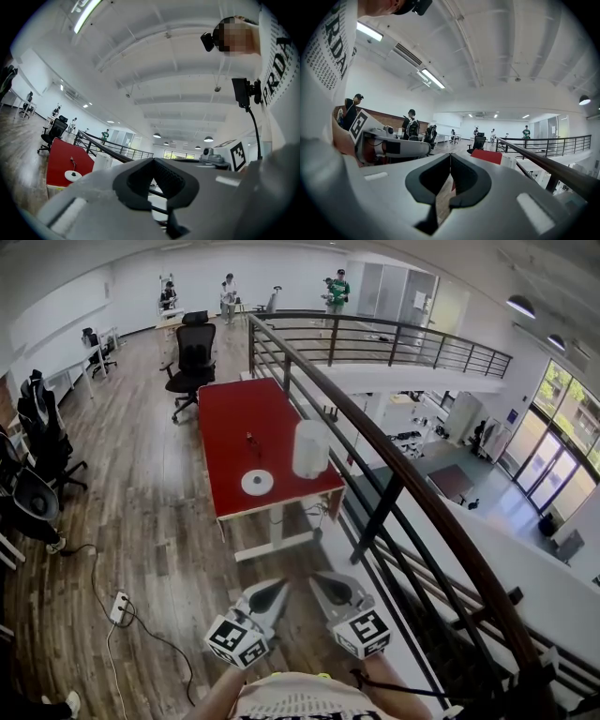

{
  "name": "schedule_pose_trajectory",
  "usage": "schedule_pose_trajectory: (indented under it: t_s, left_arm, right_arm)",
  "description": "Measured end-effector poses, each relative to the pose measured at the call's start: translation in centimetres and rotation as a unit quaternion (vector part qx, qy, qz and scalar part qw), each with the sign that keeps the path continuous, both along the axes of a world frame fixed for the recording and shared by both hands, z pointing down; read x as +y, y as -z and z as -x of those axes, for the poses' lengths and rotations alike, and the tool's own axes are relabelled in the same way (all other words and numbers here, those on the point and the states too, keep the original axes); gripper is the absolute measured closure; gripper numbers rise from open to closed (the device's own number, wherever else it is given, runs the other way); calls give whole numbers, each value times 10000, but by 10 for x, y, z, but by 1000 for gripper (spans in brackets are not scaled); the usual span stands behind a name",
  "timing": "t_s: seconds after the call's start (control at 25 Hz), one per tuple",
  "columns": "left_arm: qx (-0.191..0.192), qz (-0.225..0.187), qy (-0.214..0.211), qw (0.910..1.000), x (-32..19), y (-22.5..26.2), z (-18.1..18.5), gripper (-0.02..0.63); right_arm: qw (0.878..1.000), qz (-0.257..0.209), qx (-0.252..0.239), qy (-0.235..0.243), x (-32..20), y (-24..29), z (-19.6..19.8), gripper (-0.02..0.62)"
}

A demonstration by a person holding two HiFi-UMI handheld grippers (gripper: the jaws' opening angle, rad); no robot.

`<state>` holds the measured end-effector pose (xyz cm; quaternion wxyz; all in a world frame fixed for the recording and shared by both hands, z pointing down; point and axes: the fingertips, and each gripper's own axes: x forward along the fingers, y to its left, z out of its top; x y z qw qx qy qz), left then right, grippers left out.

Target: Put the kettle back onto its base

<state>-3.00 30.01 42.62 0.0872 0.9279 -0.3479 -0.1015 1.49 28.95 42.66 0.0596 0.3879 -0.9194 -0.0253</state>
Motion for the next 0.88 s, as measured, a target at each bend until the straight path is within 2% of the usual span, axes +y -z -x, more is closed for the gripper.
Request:
schedule_pose_trajectory:
  t_s: [0.44,0.88]
  left_arm:
    - [68,32,-15,10000,-2,-11,26,614]
    - [-16,-52,31,10000,-27,-4,8,614]
  right_arm:
    - [9999,-64,93,-98,-1,-3,15,584]
    - [9998,-145,98,-24,-29,4,7,563]
